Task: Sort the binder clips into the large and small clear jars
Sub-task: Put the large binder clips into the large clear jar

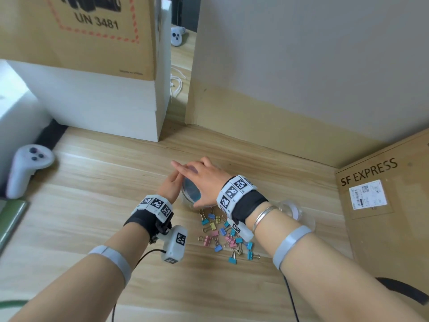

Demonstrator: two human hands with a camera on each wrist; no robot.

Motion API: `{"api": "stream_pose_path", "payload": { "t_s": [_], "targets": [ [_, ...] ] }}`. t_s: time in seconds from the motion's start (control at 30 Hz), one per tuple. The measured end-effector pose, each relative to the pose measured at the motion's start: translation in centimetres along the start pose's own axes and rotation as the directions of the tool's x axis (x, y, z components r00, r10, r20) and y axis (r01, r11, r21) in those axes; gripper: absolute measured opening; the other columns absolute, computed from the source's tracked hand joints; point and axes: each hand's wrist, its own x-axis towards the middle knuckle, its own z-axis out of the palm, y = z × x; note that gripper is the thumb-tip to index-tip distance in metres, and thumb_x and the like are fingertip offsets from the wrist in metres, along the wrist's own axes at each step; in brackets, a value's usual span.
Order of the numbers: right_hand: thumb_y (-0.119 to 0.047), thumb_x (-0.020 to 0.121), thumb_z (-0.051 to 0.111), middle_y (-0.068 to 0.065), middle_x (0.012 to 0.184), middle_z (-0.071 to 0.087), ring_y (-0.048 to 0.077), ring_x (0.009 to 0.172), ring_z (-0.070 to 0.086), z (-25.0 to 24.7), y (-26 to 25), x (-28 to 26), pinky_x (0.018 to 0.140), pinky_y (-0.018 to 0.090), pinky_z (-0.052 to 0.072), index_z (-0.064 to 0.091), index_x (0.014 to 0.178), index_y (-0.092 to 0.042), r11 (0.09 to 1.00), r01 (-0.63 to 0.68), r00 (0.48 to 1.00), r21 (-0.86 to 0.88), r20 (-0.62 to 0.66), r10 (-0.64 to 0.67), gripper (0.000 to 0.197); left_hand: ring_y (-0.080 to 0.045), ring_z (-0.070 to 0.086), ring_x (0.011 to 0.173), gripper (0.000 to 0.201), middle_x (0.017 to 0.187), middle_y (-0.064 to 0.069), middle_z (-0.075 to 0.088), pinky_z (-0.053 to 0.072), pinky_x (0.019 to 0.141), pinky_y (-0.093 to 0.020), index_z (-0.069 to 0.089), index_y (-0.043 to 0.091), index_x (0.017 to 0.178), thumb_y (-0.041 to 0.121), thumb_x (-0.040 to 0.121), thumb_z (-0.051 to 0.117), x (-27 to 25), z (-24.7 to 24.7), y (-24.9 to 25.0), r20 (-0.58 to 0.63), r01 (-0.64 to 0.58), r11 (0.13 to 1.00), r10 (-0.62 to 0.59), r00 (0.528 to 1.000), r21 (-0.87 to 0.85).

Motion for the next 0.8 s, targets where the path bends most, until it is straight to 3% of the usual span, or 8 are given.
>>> {"api": "stream_pose_path", "payload": {
  "t_s": [0.1,0.2,0.27,0.37,0.47,0.53,0.63,0.8],
  "targets": [
    [-0.053,0.065,0.073,0.004,0.153,0.021,0.031,0.135,0.019,0.3,0.2,0.5,0.109,0.049,0.028,-0.017,0.144,-0.035,0.999,-0.020,1.000,0.042,0.015,0.020,0.121,-0.031,0.047,0.128,0.040,0.138,-0.017,0.050,0.036,0.109,-0.051,0.043,0.011,0.135,0.023,0.099,0.033,0.3,-0.4,-0.7,0.003,0.023,1.000,-0.023,1.000,-0.010],
    [-0.062,0.059,0.073,0.002,0.158,-0.009,0.036,0.143,-0.007,0.6,0.7,0.5,0.111,0.064,0.005,-0.019,0.141,-0.043,0.993,-0.113,0.989,0.043,0.104,0.108,0.125,-0.033,0.049,0.125,0.038,0.135,-0.018,0.052,0.037,0.107,-0.052,0.044,0.008,0.134,0.011,0.098,0.032,0.3,-0.7,-1.0,-0.009,0.018,1.000,-0.018,1.000,0.014],
    [-0.058,0.058,0.076,-0.001,0.156,-0.020,0.038,0.142,-0.014,0.8,1.1,0.3,0.107,0.069,0.012,-0.017,0.140,-0.047,0.978,-0.176,0.972,0.110,0.177,0.155,0.124,-0.033,0.047,0.127,0.047,0.137,-0.016,0.050,0.037,0.107,-0.051,0.044,0.008,0.134,-0.006,0.091,0.031,0.1,-0.8,-1.1,0.020,0.005,0.998,-0.006,1.000,0.062],
    [-0.049,0.062,0.078,-0.002,0.156,-0.017,0.040,0.142,-0.004,0.7,1.3,0.1,0.103,0.060,0.032,-0.007,0.142,-0.048,0.969,-0.181,0.970,0.166,0.192,0.148,0.117,-0.027,0.041,0.133,0.069,0.144,-0.010,0.044,0.035,0.110,-0.046,0.036,0.016,0.140,-0.018,0.079,0.036,0.1,-1.1,-1.8,0.062,-0.017,0.966,0.001,0.998,0.259],
    [-0.044,0.064,0.077,-0.001,0.157,-0.012,0.040,0.141,-0.002,0.6,1.3,0.2,0.102,0.055,0.037,0.000,0.143,-0.047,0.980,-0.142,0.977,0.137,0.178,0.116,0.111,-0.026,0.037,0.135,0.086,0.146,-0.013,0.038,0.031,0.113,-0.038,0.024,0.009,0.144,-0.005,0.071,0.068,-0.2,-0.8,-2.4,0.123,-0.116,0.909,0.072,0.990,0.401],
    [-0.043,0.064,0.077,0.000,0.157,-0.010,0.040,0.141,-0.001,0.5,1.3,0.2,0.101,0.052,0.038,0.002,0.143,-0.046,0.987,-0.119,0.980,0.112,0.175,0.098,0.109,-0.026,0.035,0.135,0.111,0.146,-0.013,0.035,0.031,0.114,-0.044,0.018,0.006,0.145,0.011,0.056,0.085,0.1,-0.5,-3.1,0.181,-0.164,0.891,0.095,0.979,0.422],
    [-0.049,0.062,0.077,0.003,0.157,-0.006,0.038,0.141,0.002,0.6,1.5,0.2,0.105,0.051,0.034,0.003,0.144,-0.044,0.990,-0.106,0.982,0.097,0.166,0.089,0.111,-0.026,0.030,0.138,0.135,0.148,-0.013,0.030,0.029,0.114,-0.049,0.014,0.005,0.145,0.041,0.037,0.087,0.5,0.1,-4.0,0.173,-0.170,0.893,0.106,0.979,0.416],
    [-0.061,0.057,0.075,0.004,0.155,0.002,0.037,0.135,0.019,1.6,1.4,0.4,0.097,0.049,0.044,0.000,0.143,-0.043,0.979,-0.171,0.978,0.113,0.138,0.155,0.115,-0.025,0.034,0.136,0.127,0.146,-0.013,0.033,0.031,0.114,-0.045,0.011,0.005,0.145,0.017,0.046,0.090,-0.3,0.5,-3.2,0.123,-0.148,0.929,0.112,0.986,0.339]
  ]
}}
